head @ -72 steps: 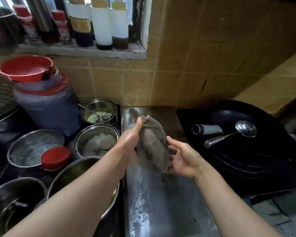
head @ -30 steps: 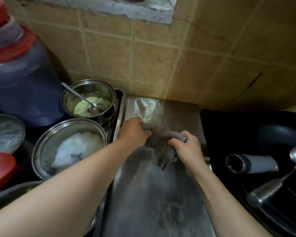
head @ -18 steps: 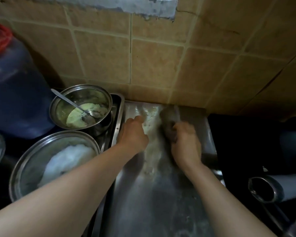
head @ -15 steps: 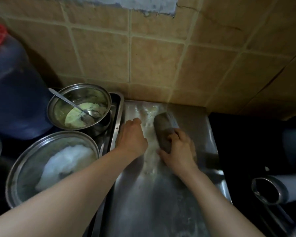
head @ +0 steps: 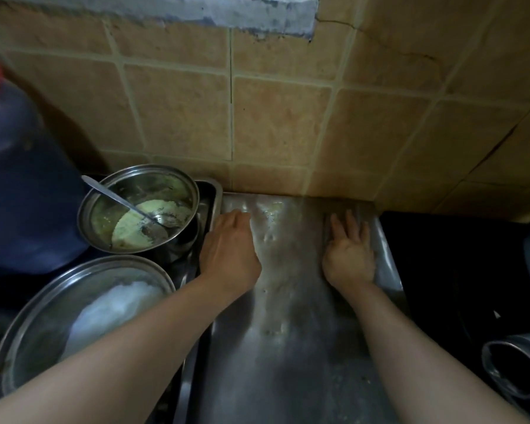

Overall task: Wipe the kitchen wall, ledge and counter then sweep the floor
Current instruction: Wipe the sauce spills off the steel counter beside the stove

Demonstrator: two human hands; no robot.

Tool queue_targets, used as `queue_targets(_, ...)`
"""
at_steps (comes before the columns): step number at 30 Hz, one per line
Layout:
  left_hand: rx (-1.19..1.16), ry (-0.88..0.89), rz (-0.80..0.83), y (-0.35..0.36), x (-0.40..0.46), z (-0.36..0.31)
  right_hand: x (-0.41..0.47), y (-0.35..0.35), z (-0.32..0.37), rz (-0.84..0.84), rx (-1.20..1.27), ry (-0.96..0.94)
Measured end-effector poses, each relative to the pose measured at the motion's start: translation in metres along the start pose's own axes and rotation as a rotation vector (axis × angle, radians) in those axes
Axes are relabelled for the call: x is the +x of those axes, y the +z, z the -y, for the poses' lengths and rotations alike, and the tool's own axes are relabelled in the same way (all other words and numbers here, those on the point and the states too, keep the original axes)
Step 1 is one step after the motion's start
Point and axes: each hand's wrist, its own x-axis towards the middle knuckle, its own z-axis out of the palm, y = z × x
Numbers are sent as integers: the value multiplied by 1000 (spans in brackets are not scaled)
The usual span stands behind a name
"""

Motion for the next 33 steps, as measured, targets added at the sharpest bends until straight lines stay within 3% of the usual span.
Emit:
queue_targets(3,-13,32,11,5,10,-3,7,6,8,-38,43,32)
queue_targets(7,-32,57,87,13,18,-13,-14,13,9,-152,77,-110)
queue_targets(14,-60,103,109,32,36,-36,27,-5,-35,-113,66,240)
queue_targets(20,12,153,86,37,48,-34,60,5,-25,-252,111,146)
queue_targets(22,37,137,96,36,49,-30,51,9,-11,-320,194,6)
queue_targets(25,51,106,108,32,48,-28,40,15,-5,-274,226,-180)
queue_targets(30,64,105,79,23,45,-19,67,7,-30,-278,135,99)
queue_targets(33,42,89,66,18,43,-11,64,18,3,-341,172,85)
